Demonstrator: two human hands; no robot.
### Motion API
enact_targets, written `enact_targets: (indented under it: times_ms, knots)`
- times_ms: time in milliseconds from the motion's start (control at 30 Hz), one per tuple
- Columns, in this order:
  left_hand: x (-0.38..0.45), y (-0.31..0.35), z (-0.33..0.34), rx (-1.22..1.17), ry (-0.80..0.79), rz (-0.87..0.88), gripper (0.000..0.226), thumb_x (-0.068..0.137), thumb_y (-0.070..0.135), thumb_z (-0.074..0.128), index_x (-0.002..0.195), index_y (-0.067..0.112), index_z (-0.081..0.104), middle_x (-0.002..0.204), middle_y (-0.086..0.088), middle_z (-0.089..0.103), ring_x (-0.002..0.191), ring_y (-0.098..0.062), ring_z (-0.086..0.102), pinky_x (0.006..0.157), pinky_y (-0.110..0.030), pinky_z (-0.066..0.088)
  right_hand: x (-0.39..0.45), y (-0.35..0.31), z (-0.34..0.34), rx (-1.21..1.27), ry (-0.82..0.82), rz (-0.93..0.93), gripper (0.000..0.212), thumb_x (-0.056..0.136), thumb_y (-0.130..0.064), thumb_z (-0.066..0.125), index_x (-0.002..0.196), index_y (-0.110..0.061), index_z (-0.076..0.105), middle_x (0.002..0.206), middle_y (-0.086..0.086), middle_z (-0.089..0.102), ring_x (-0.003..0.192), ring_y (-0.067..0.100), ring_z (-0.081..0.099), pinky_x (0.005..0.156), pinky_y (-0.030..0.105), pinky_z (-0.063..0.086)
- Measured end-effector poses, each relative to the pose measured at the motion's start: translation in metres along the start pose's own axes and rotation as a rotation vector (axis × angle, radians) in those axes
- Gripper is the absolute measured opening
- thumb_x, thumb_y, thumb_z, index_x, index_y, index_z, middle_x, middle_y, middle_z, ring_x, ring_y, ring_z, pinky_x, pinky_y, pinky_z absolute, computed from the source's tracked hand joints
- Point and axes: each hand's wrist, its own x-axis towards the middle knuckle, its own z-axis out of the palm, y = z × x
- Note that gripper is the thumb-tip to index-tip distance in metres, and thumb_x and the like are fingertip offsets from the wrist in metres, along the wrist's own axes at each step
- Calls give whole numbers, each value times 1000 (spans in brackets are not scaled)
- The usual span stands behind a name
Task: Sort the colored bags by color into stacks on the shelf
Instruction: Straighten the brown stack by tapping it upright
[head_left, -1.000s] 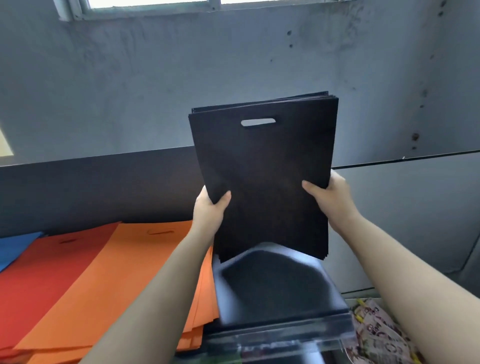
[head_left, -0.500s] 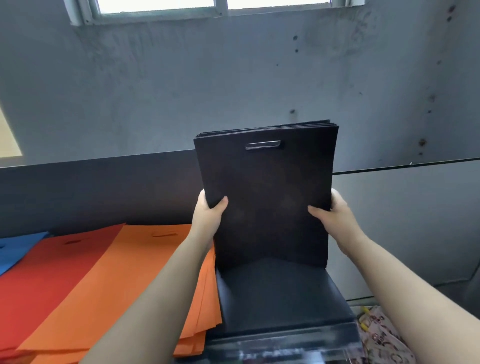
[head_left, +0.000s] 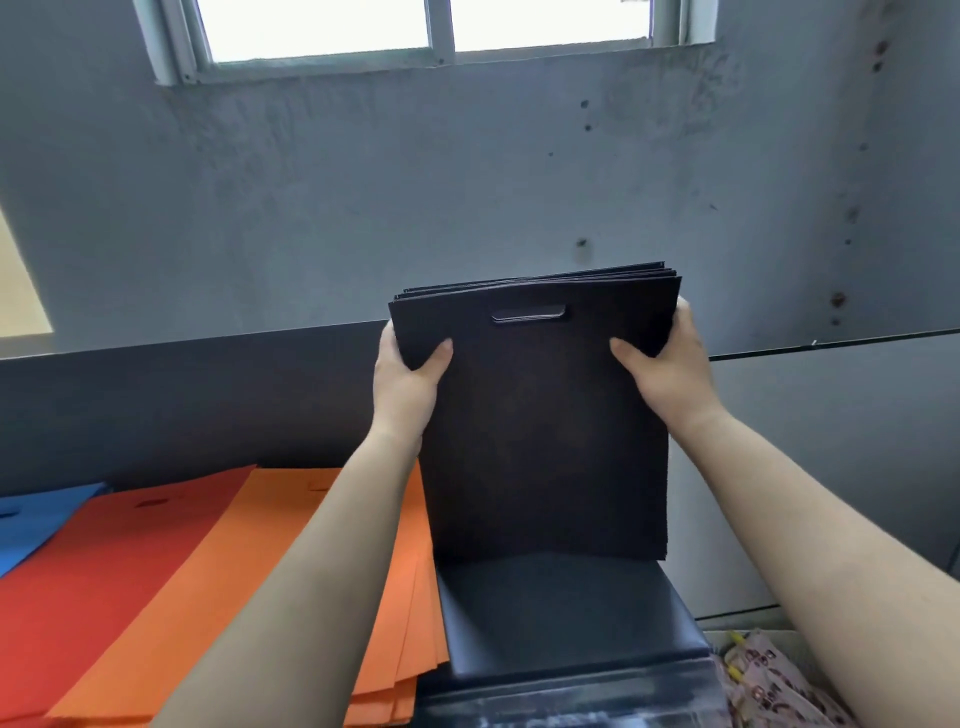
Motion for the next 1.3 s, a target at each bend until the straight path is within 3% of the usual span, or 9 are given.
enact_targets:
  times_ms: [200, 300, 400, 500, 600, 800, 1033, 1167, 1300]
  knots:
    - [-44, -44, -11, 140, -56, -209, 25, 89, 10, 64, 109, 23, 56, 104, 7, 65, 99, -12, 62, 76, -20, 48, -50, 47, -8, -29, -103, 258, 36, 84, -4, 66, 115, -19, 54, 108, -2, 61, 104, 21, 59, 85, 32, 47]
    - [-54, -43, -5, 141, -30, -127, 25, 91, 3, 58, 110, 20, 57, 99, 10, 65, 97, -11, 62, 81, -22, 49, -61, 48, -7, -76, -73, 190, 38, 83, -1, 64, 117, -16, 56, 105, -5, 61, 105, 22, 59, 91, 40, 49]
    - [-42, -26, 0, 125, -24, -55, 25, 92, 3, 57, 105, 24, 57, 96, 14, 65, 91, -1, 62, 80, -18, 51, -45, 31, -6, -136, -25, 54, 35, 81, -1, 65, 112, -16, 58, 98, -9, 61, 96, 17, 58, 85, 32, 47]
    - [-43, -30, -6, 139, -36, -142, 28, 88, 5, 61, 109, 23, 56, 103, 8, 66, 96, -8, 62, 85, -26, 50, -49, 32, -10, -69, -60, 140, 34, 81, -2, 66, 104, -24, 54, 92, -17, 60, 94, 15, 59, 83, 32, 48]
    - [-70, -55, -16, 208, -49, -251, 32, 87, 3, 63, 115, 17, 54, 109, 3, 63, 105, -17, 59, 86, -28, 46, -85, 56, -13, -87, -134, 297, 39, 83, -1, 65, 112, -22, 51, 101, -10, 59, 101, 18, 56, 86, 35, 47]
    - [-67, -47, -13, 224, -52, -96, 25, 91, 2, 56, 105, 23, 55, 96, 14, 63, 95, -9, 60, 85, -24, 46, -83, 49, -8, -160, -76, 130, 40, 81, 6, 59, 115, -15, 54, 97, -6, 58, 95, 17, 54, 82, 31, 43]
    - [-98, -68, -27, 335, -141, -164, 43, 89, -4, 56, 128, 12, 49, 118, 2, 58, 113, -17, 53, 100, -33, 43, -122, 73, -17, -112, -119, 231, 41, 87, 2, 59, 123, -17, 49, 108, -5, 58, 103, 15, 53, 87, 29, 41]
    - [-91, -61, -22, 309, -122, -96, 36, 90, -5, 52, 117, 19, 51, 106, 9, 60, 105, -11, 55, 87, -18, 41, -113, 66, -14, -105, -82, 184, 38, 87, 3, 56, 112, -24, 50, 98, -13, 57, 98, 15, 54, 84, 29, 41]
    - [-96, -66, -26, 306, -110, -214, 38, 91, 0, 55, 126, 14, 51, 116, 3, 60, 110, -16, 55, 96, -31, 44, -119, 70, -16, -76, -92, 266, 34, 88, -3, 58, 111, -26, 48, 97, -15, 58, 97, 14, 54, 83, 28, 42]
